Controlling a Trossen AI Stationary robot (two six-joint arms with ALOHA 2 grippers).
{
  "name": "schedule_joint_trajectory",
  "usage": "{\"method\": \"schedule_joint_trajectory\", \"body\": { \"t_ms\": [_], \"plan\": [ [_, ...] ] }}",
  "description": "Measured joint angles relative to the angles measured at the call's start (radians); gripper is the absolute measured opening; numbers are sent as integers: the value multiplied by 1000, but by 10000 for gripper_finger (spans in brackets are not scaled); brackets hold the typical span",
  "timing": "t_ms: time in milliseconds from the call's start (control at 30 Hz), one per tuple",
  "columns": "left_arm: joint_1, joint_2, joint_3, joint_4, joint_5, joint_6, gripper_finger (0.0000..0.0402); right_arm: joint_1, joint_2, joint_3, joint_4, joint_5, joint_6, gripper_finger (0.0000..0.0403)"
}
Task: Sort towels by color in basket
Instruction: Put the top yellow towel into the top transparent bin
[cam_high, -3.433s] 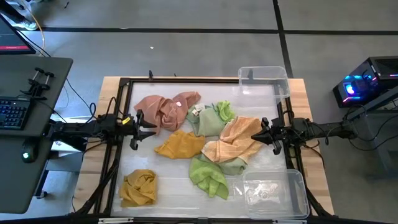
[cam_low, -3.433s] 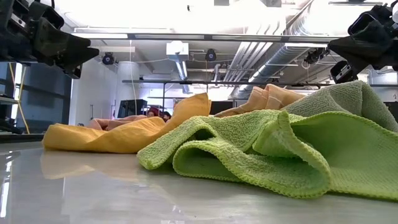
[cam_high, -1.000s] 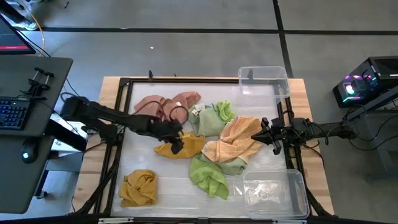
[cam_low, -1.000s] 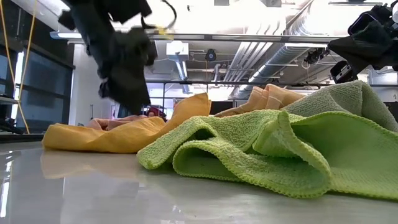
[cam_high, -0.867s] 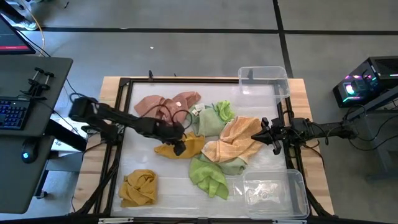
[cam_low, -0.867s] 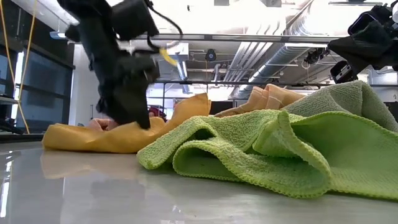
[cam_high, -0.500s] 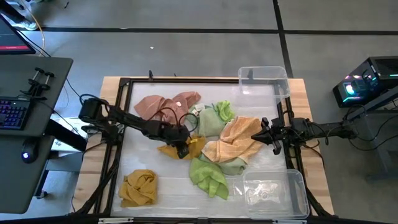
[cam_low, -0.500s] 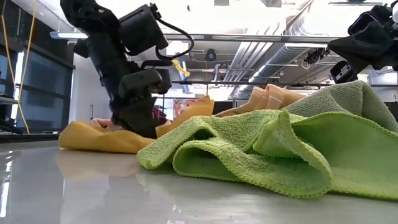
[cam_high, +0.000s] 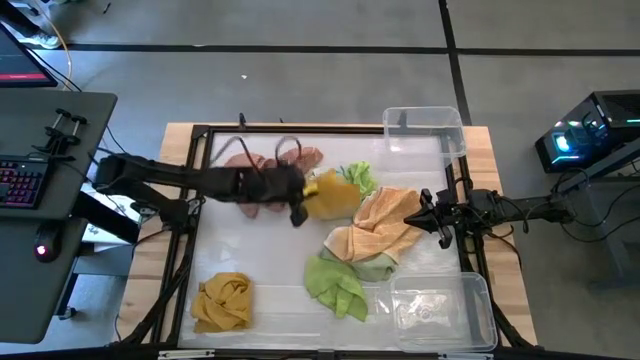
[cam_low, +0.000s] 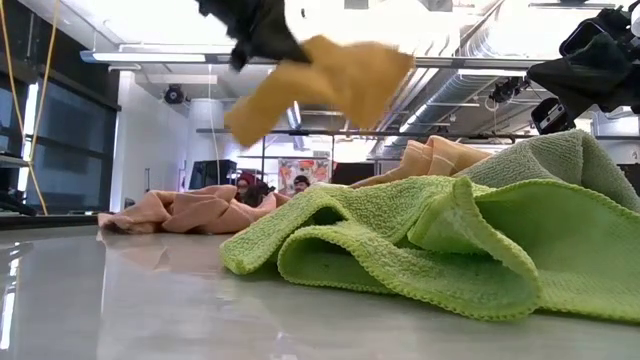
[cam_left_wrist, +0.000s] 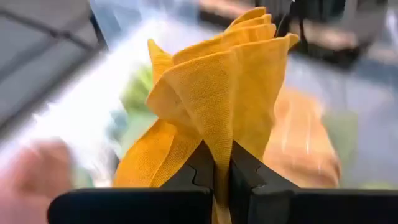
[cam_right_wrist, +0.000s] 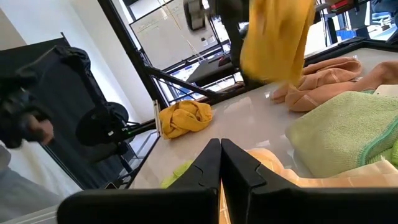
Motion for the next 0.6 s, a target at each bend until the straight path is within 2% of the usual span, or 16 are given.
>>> {"method": "schedule_joint_trajectory", "body": {
  "t_ms": [133,267,433,600],
  "plan": [
    [34,-4,102,44,8,67,2,0,0,0,0,6,-5,1],
    [46,-7,163,108,10,71,2,0,0,-1,11,85,4,1],
    [49,-6,168,196,32,72,1,0,1,-1,142,109,321,1],
    [51,-2,169,199,65,62,1,0,1,-1,245,295,409,1]
  ]
}}
